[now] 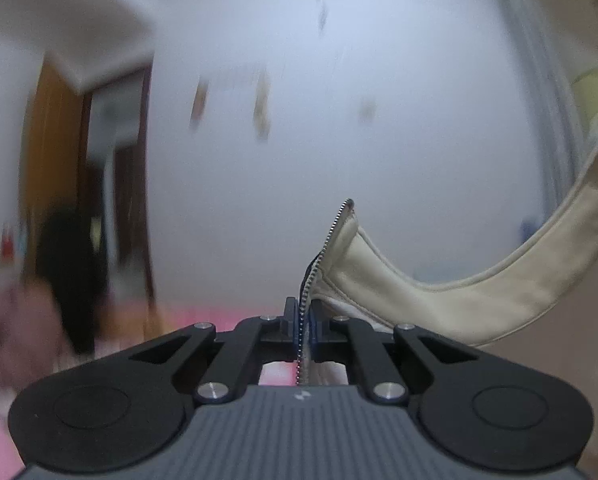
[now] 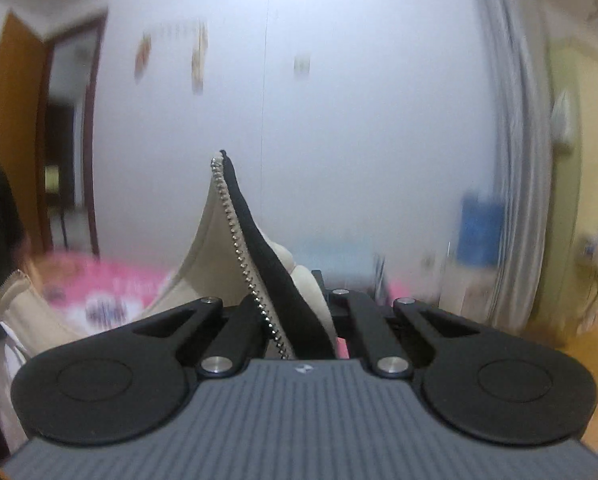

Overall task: Fold clothes
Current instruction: 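Lift the hoodie by its zipper edges with both grippers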

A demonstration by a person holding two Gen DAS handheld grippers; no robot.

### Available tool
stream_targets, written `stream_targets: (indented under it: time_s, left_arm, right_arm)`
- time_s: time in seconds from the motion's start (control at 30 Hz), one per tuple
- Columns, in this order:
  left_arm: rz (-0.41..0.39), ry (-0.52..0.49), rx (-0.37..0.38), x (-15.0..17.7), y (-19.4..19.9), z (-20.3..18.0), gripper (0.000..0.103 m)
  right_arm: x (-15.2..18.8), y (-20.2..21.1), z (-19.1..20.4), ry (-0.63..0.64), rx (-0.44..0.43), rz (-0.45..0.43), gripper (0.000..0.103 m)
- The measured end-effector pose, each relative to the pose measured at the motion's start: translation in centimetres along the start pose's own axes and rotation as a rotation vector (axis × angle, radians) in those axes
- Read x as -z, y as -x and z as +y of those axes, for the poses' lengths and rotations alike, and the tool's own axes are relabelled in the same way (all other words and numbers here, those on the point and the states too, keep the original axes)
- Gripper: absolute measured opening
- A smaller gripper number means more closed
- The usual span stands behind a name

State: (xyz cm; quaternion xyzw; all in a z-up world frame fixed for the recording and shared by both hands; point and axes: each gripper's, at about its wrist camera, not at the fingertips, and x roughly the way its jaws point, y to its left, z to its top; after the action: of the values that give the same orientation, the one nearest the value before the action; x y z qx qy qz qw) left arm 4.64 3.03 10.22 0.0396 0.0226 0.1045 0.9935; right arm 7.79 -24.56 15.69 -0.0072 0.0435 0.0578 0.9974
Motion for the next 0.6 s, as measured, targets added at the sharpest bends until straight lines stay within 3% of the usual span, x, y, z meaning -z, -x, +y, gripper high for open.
stream_targets:
  time_s: [0.1,0.3,0.6]
  left_arm:
    - [-0.151,-0.021,0.042,-4.8,3.1,0.8,0.006]
    - [-0.351,-0.034,0.102,-11.6,8.4,2.0,0.006]
    - [-0.545,-0.013,0.175,-18.9,15.7,3.8,0.006]
  right_arm:
    - [-4.1,4.9,0.2,0.032,0.012,-0.137,0.0]
    - [-9.8,13.4,0.7,0.09,0.024,-0.355,0.0]
    - [-14.5,23.2,-1.1,0.016,-0.023,-0.567,0.0]
